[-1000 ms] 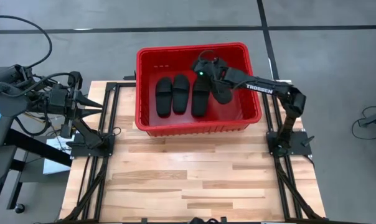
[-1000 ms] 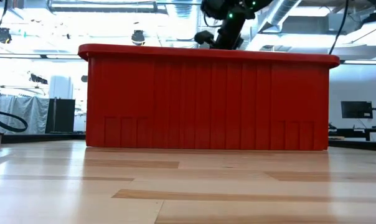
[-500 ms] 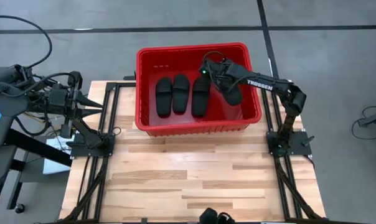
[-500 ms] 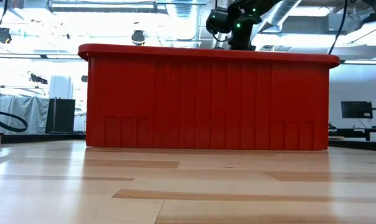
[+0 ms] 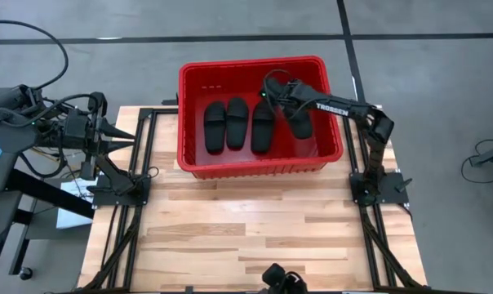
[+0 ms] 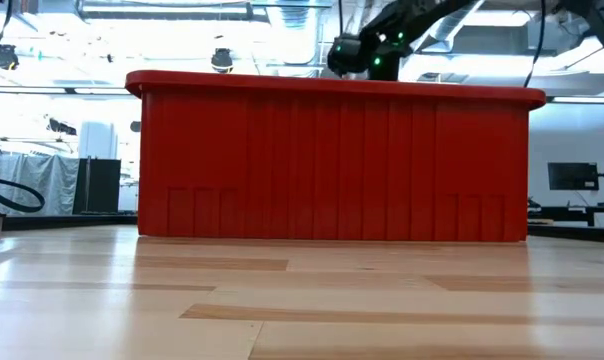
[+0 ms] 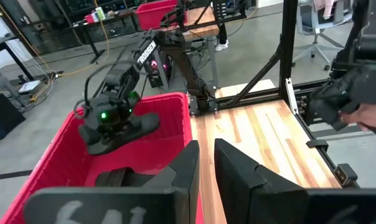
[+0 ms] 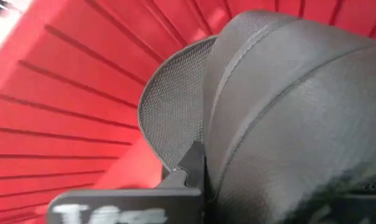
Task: Pick and place slides into bin
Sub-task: Put the black slide into the red bin
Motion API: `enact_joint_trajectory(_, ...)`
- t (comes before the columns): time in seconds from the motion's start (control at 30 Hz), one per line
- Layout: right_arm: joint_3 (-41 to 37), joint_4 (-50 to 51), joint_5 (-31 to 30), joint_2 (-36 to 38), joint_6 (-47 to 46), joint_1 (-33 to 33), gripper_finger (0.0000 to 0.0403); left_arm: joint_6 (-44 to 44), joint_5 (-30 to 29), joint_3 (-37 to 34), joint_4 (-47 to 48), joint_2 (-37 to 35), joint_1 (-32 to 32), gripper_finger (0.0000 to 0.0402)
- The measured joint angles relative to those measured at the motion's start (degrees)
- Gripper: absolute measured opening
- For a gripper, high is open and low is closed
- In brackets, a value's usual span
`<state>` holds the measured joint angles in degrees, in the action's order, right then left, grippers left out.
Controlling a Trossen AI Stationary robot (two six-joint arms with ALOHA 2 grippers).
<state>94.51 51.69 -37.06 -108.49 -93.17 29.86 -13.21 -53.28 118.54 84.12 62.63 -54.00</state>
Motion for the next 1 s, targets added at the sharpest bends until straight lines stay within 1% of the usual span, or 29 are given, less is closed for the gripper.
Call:
enact_joint_trajectory(0.17,-0.14,0.19,1.96,-3.18,-2.33,0.67,0.0002,-0.02,-0.01,0.0,0.0,0.01,0.01,0.0041)
enact_joint_trajectory(0.37,-0.14,-1.05,3.52,-6.01,-2.42,1.75,0.0003,-0.08,-0.02,0.0,-0.02,0.01,0.02,0.0041)
enact_joint_trajectory(0.7,-0.08,-1.14,4.01,-7.19,-2.83,3.3,0.0003,-0.04,-0.02,0.0,-1.55,0.01,0.02,0.0041)
enact_joint_trajectory(0.87,-0.1,-1.06,3.83,-7.19,-2.86,4.04,0.0003,0.0,-2.09,0.0,-1.53,0.01,0.0,0.0041)
enact_joint_trajectory(1.0,-0.1,-1.06,3.82,-7.19,-3.38,4.5,0.0003,0.0,-2.2,0.0,-1.53,0.0,0.0,0.0041)
